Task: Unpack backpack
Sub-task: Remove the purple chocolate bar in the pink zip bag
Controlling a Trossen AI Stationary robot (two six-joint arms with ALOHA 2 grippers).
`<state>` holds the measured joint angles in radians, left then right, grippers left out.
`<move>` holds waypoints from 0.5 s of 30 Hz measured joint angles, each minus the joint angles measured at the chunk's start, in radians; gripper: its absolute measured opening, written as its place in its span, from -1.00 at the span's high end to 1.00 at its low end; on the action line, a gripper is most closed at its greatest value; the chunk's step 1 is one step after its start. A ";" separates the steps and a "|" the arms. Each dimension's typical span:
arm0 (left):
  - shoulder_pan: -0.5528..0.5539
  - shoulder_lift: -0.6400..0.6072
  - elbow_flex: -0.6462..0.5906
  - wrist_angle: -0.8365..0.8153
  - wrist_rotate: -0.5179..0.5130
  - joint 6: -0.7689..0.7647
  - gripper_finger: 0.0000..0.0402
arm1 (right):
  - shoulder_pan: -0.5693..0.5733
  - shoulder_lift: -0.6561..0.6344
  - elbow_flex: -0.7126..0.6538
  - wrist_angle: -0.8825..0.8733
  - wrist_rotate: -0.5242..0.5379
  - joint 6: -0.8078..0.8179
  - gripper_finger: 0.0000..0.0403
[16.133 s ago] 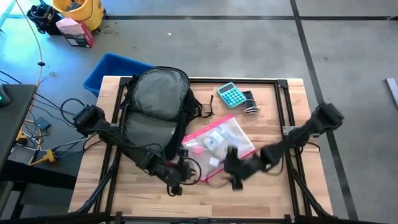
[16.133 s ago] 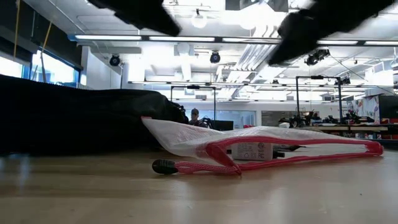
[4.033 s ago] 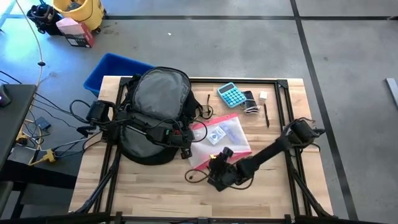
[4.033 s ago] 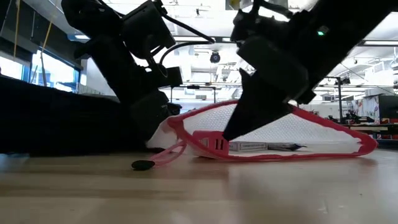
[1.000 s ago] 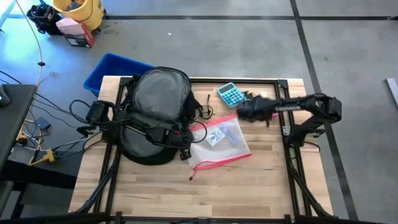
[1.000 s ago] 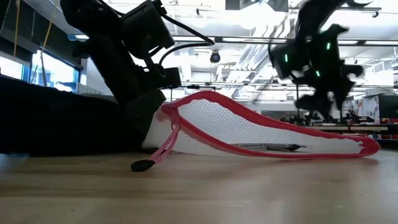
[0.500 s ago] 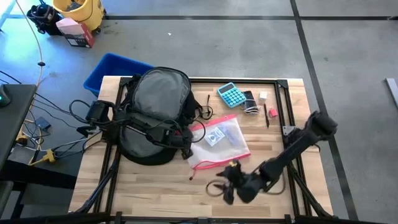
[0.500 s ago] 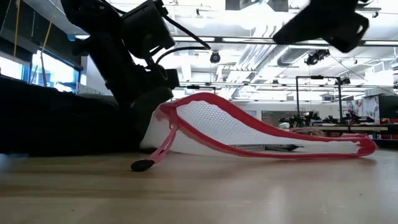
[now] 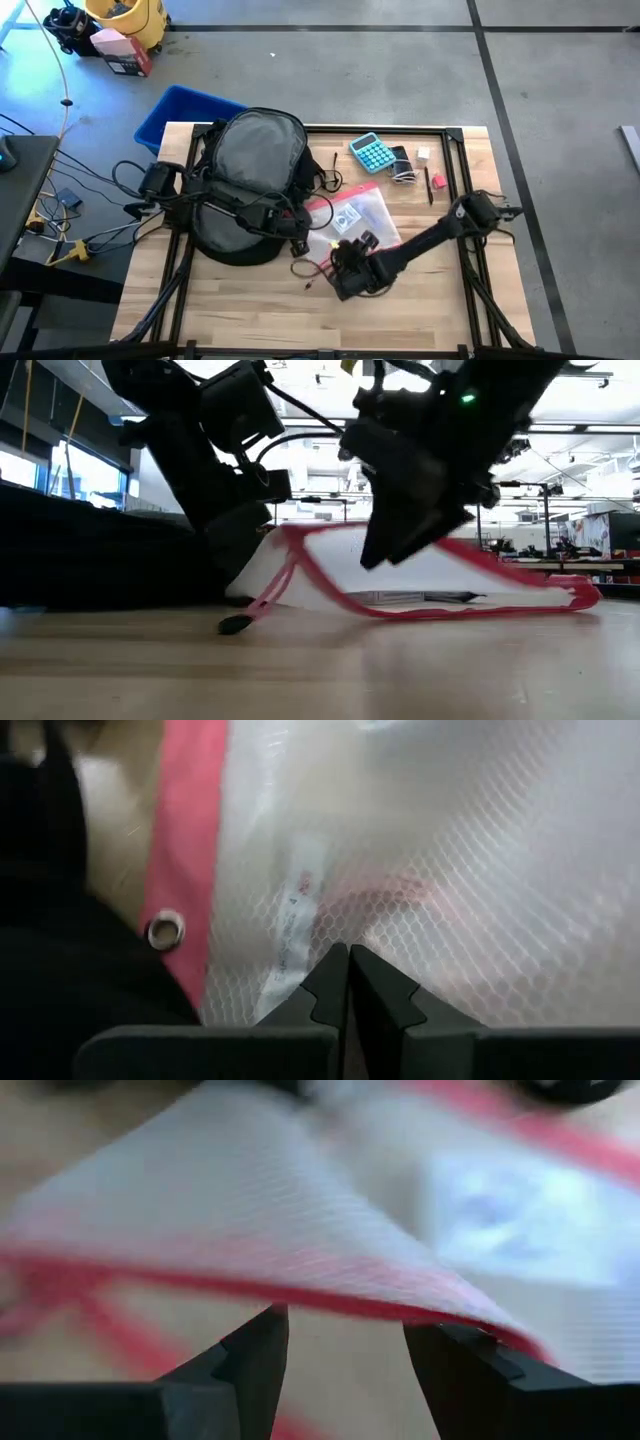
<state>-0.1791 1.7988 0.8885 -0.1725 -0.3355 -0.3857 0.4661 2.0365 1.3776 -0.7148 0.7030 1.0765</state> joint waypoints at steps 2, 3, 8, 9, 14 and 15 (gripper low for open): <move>-0.018 -0.006 0.010 -0.005 -0.011 0.034 1.00 | -0.009 0.000 0.029 -0.043 0.051 -0.001 0.10; -0.029 -0.010 0.015 -0.007 -0.031 0.047 1.00 | -0.010 0.000 0.041 -0.052 0.071 -0.007 0.11; -0.094 -0.058 0.042 0.006 -0.234 0.124 1.00 | 0.015 0.000 0.069 -0.067 0.164 -0.011 0.13; -0.109 -0.068 0.044 0.009 -0.279 0.137 1.00 | 0.021 -0.001 0.069 -0.067 0.167 -0.011 0.13; -0.154 -0.085 0.046 0.010 -0.384 0.161 1.00 | 0.038 -0.001 0.051 -0.080 0.103 0.065 0.13; -0.157 -0.085 0.046 0.009 -0.385 0.161 1.00 | 0.038 -0.001 0.043 -0.080 0.079 0.082 0.13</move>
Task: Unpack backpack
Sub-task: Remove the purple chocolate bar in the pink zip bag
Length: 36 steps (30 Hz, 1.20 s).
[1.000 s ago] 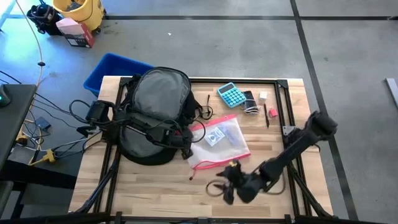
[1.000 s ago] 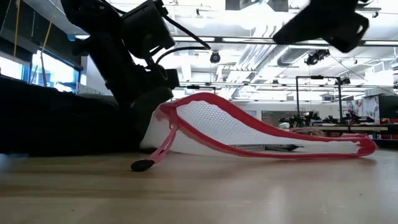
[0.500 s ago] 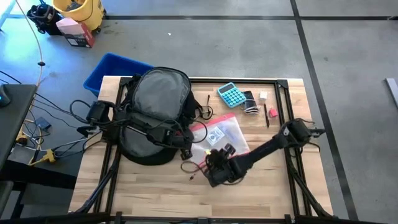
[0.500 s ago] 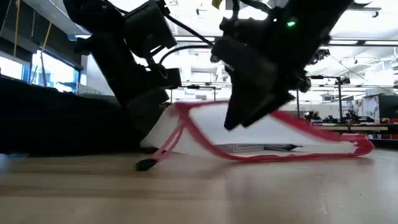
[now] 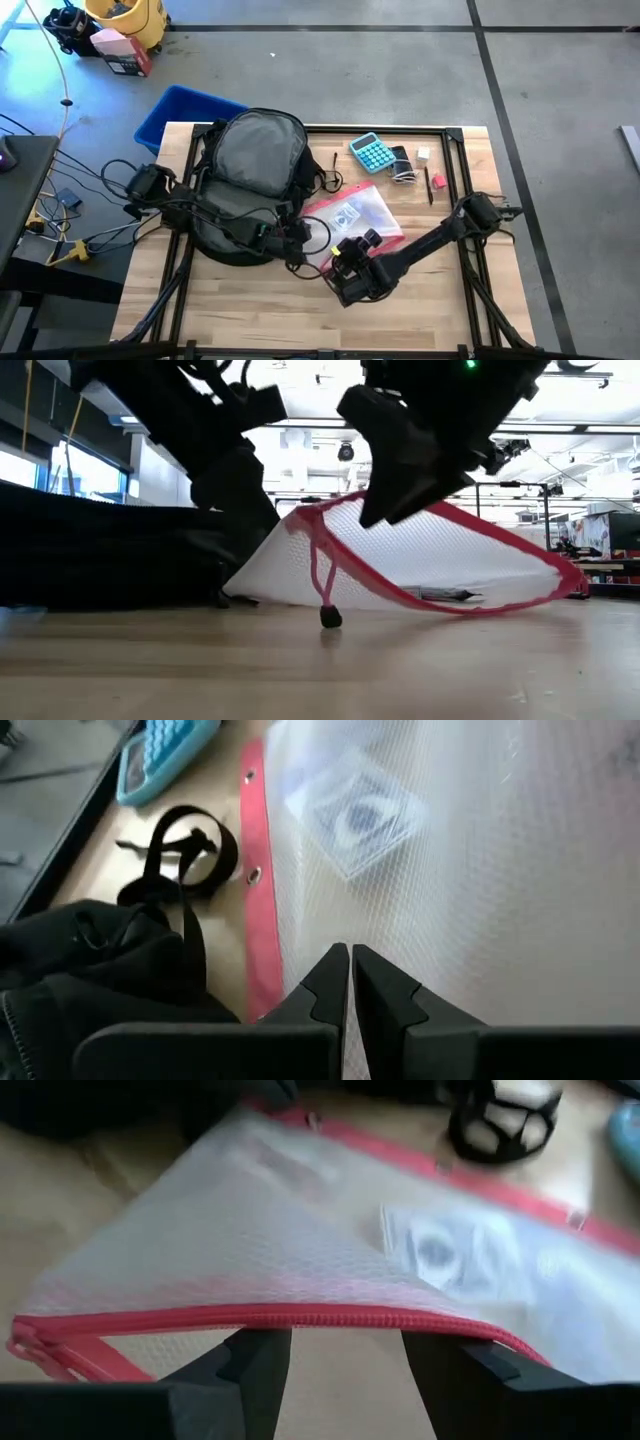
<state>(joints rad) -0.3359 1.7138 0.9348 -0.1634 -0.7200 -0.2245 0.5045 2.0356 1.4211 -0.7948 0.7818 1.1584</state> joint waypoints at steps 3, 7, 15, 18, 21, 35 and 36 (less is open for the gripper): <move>0.015 0.000 -0.008 0.001 0.009 -0.009 1.00 | 0.000 0.000 -0.030 0.017 -0.063 0.049 0.13; 0.046 0.000 -0.022 -0.001 0.013 -0.028 1.00 | -0.012 0.000 -0.102 0.123 -0.148 0.056 0.13; 0.121 0.000 -0.021 -0.001 0.078 -0.034 1.00 | -0.094 0.000 -0.178 0.167 -0.164 -0.057 -0.03; 0.143 0.007 -0.021 -0.001 0.114 -0.035 1.00 | -0.129 0.000 -0.181 0.153 -0.166 -0.067 -0.18; 0.155 0.024 -0.020 0.007 0.152 -0.035 1.00 | -0.156 0.000 -0.172 0.133 -0.169 -0.058 -0.30; 0.179 0.111 -0.020 0.028 0.259 -0.034 1.00 | -0.162 -0.002 -0.171 -0.033 0.012 0.102 -0.29; 0.179 0.111 -0.020 0.028 0.259 -0.034 1.00 | -0.162 -0.003 -0.171 -0.042 0.012 0.103 -0.29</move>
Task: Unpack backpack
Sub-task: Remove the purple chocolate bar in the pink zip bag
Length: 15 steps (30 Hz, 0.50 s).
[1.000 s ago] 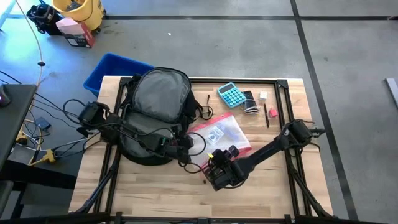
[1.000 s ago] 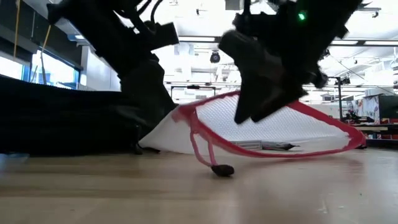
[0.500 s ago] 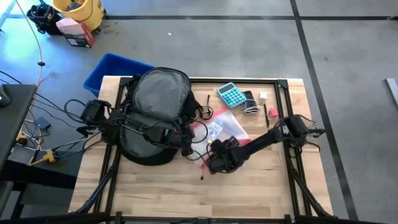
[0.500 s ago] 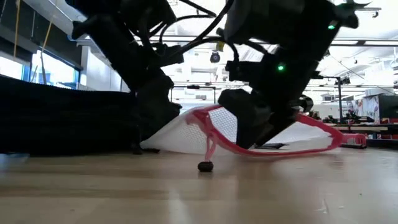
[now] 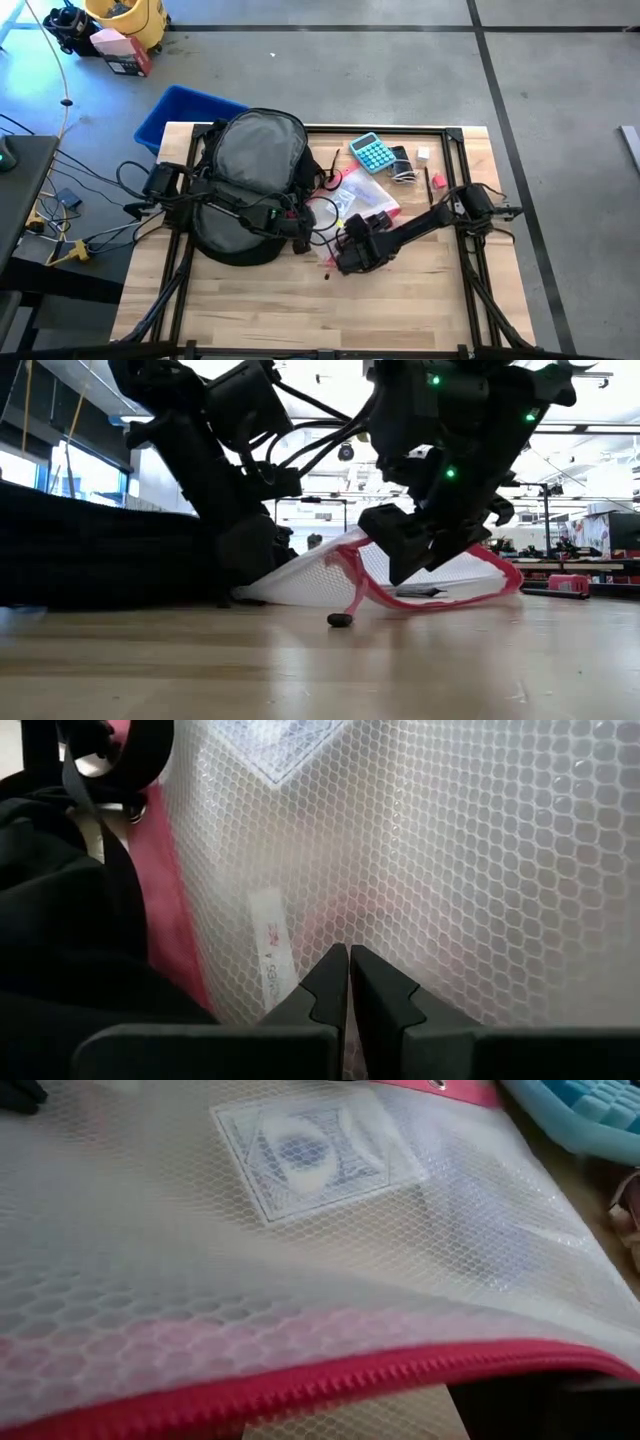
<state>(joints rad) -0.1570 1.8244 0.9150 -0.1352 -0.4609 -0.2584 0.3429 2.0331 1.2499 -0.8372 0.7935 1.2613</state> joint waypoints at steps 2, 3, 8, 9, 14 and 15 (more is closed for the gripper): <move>0.000 0.000 0.000 0.000 0.004 0.000 1.00 | -0.007 0.000 -0.002 -0.038 -0.006 0.018 -0.29; 0.000 0.000 0.000 0.000 0.008 0.000 1.00 | -0.014 0.000 -0.005 -0.064 -0.008 0.023 -0.28; -0.001 0.000 0.000 -0.001 0.011 -0.001 1.00 | -0.069 -0.002 -0.023 -0.161 -0.016 -0.001 -0.28; -0.001 0.001 0.000 -0.001 0.011 -0.001 1.00 | -0.080 -0.002 -0.029 -0.164 -0.026 -0.015 -0.28; -0.007 -0.004 0.001 0.000 0.011 0.020 1.00 | -0.098 -0.002 -0.048 -0.130 -0.075 -0.085 -0.28; -0.013 -0.007 0.001 0.008 0.011 0.035 1.00 | -0.090 -0.002 -0.048 -0.134 -0.058 -0.076 -0.28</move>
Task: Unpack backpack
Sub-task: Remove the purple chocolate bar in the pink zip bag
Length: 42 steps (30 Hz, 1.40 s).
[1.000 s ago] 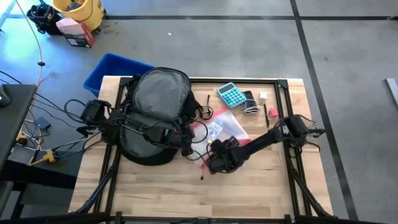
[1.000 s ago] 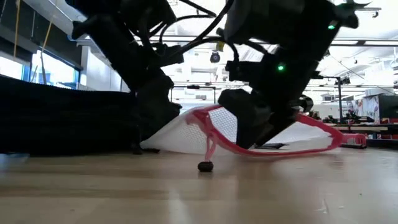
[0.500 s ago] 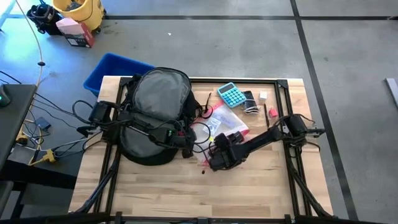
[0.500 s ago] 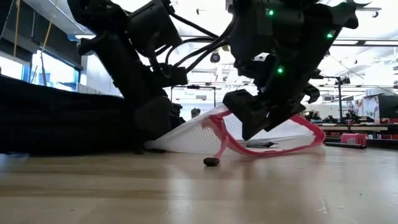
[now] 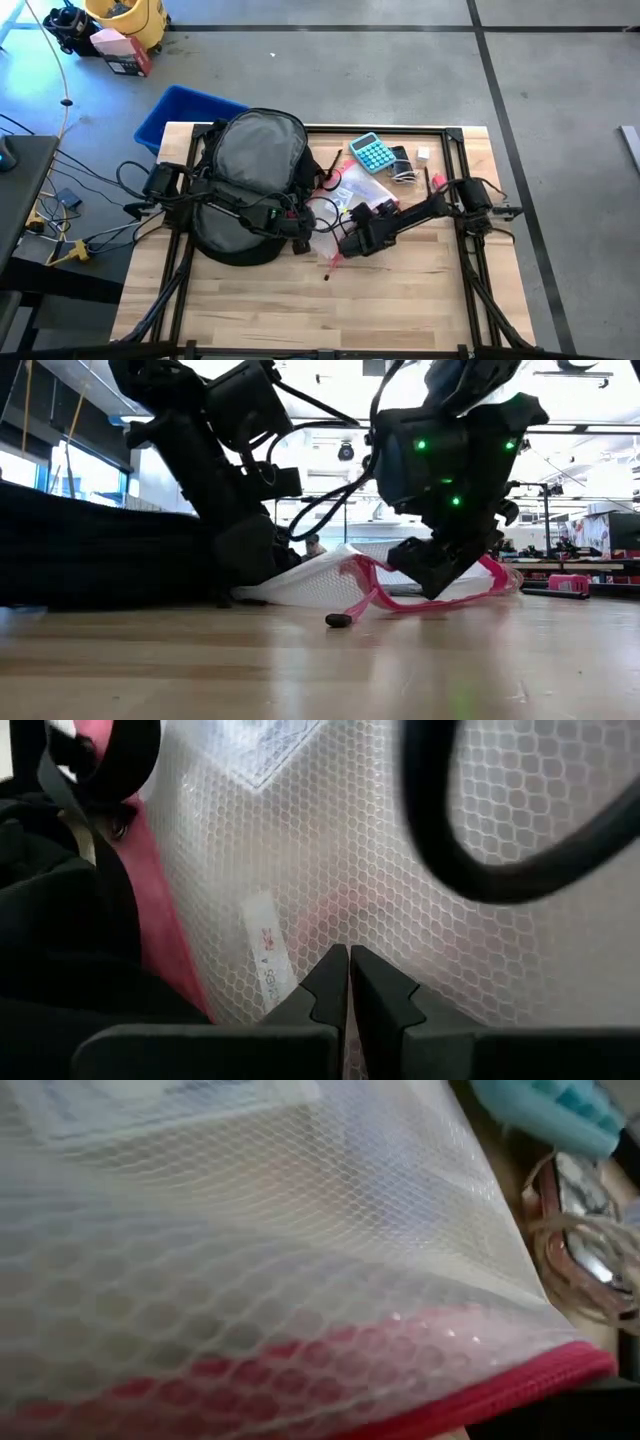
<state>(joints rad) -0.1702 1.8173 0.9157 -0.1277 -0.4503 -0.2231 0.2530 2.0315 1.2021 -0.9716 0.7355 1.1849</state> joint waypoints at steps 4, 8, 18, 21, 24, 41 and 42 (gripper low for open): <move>-0.050 -0.024 0.010 0.050 0.006 0.085 1.00 | 0.037 0.000 0.032 -0.079 0.097 0.070 -0.28; -0.116 -0.038 0.037 0.106 0.031 0.165 1.00 | 0.083 0.000 0.074 -0.158 0.176 0.125 -0.28; -0.222 -0.036 0.044 0.271 0.047 0.350 0.66 | 0.179 -0.002 0.161 -0.210 0.269 0.120 -0.28; -0.224 -0.031 0.045 0.320 0.030 0.367 0.44 | 0.182 -0.002 0.182 -0.209 0.278 0.120 -0.28; -0.222 -0.021 0.045 0.366 0.020 0.430 0.23 | 0.179 -0.002 0.201 -0.202 0.292 0.119 -0.28; -0.203 0.153 0.096 0.503 -0.395 0.607 -0.04 | 0.177 0.000 0.221 -0.171 0.304 0.087 -0.28; -0.199 0.161 0.099 0.501 -0.413 0.607 -0.04 | 0.177 0.000 0.221 -0.172 0.301 0.086 -0.28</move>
<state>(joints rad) -0.3692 1.9787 1.0149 0.3728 -0.8638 0.3836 0.4297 2.0312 1.4235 -1.1431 1.0365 1.2709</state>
